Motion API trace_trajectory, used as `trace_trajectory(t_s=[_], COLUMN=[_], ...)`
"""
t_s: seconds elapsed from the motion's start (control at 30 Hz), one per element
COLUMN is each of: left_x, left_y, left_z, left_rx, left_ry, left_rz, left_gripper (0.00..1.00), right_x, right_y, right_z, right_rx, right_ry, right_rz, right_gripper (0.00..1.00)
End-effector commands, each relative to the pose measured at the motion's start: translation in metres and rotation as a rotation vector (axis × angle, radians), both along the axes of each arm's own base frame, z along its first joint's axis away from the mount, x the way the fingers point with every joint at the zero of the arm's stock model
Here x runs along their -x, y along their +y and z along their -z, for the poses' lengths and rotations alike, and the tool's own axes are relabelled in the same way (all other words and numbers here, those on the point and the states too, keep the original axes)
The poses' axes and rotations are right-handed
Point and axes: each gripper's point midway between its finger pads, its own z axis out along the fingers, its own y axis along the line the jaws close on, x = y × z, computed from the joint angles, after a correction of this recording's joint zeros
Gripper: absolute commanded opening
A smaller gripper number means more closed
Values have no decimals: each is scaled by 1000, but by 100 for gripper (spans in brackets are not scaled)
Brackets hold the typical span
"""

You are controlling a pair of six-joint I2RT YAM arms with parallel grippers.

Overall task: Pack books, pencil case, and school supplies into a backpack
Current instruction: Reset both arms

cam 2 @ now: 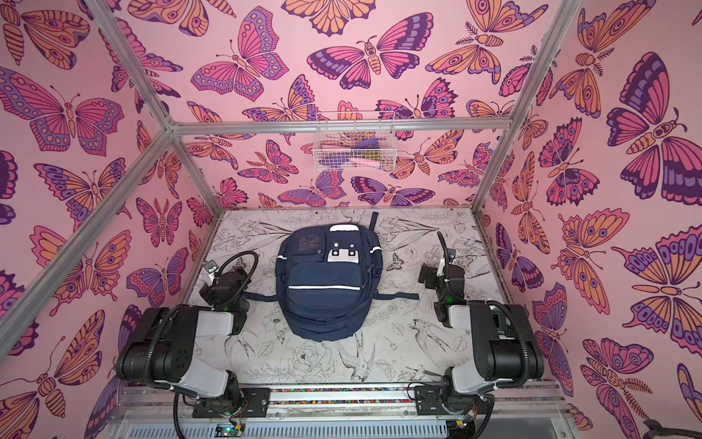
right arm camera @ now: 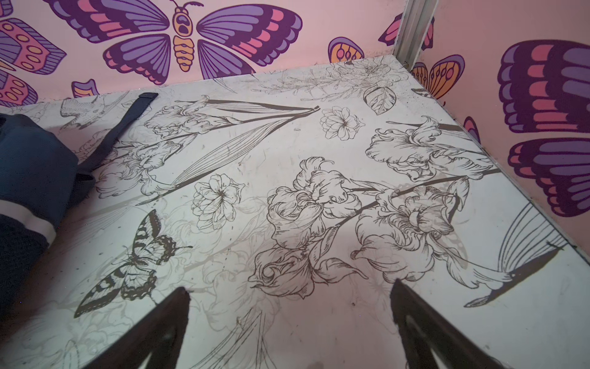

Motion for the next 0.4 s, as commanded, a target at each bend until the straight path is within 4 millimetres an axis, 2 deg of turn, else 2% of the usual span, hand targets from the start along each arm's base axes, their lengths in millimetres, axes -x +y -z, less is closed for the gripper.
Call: trace_trajectory(t_s=[0.0,0.07,0.1,0.13,0.37], left_x=[-2,-2,-36,-37,-34], left_y=[0,0,-91,-92,-93], left_z=[-2,-2,10,12,10], left_rx=[-9,-9,188,-33,-35], left_ry=[-4,-3,-6,91,78], left_rz=[-6,-6,538,624,639], left_gripper=[99,99,99,99,99], right_x=[-1,-1,-1,-1,-1], right_y=[1,1,2,1,2], right_z=[-9,-9,-9,-9,-9], right_rx=[14,13,13,12,13], right_ry=[-37,-36,-36,-37,-35], right_rz=[-17,-15,-17,-17,-18], right_gripper=[99,99,99,99,99])
